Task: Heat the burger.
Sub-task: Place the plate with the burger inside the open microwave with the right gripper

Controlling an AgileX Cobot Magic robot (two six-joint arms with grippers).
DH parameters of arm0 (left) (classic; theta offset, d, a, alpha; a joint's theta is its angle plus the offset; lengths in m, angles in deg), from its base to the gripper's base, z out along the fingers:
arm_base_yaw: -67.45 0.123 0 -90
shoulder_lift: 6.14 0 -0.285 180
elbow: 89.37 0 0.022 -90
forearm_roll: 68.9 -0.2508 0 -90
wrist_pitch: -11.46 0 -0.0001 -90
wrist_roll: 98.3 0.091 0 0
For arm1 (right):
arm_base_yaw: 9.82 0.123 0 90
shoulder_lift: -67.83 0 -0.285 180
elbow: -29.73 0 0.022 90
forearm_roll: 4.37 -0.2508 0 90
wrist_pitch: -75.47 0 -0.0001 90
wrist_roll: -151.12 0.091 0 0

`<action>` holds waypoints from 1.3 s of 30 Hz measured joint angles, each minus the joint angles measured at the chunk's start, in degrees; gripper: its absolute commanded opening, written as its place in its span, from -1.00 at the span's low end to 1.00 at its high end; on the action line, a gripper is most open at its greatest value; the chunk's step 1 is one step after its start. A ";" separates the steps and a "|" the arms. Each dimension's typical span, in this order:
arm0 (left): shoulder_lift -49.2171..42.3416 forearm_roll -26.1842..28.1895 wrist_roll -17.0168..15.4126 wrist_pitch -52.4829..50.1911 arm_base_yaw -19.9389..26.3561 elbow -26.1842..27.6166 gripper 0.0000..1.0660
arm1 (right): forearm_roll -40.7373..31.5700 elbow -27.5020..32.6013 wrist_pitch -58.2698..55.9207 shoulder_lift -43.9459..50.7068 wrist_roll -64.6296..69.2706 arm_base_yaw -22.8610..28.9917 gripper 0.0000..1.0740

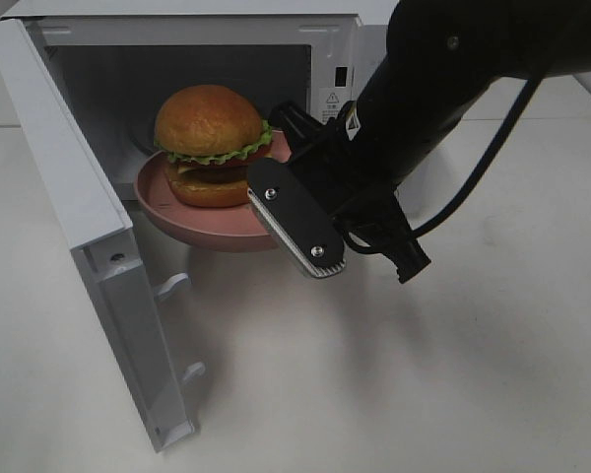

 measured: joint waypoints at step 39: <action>0.00 0.00 0.00 0.00 0.00 0.00 0.88 | 5.84 -25.32 0.92 -20.45 8.14 0.00 -0.92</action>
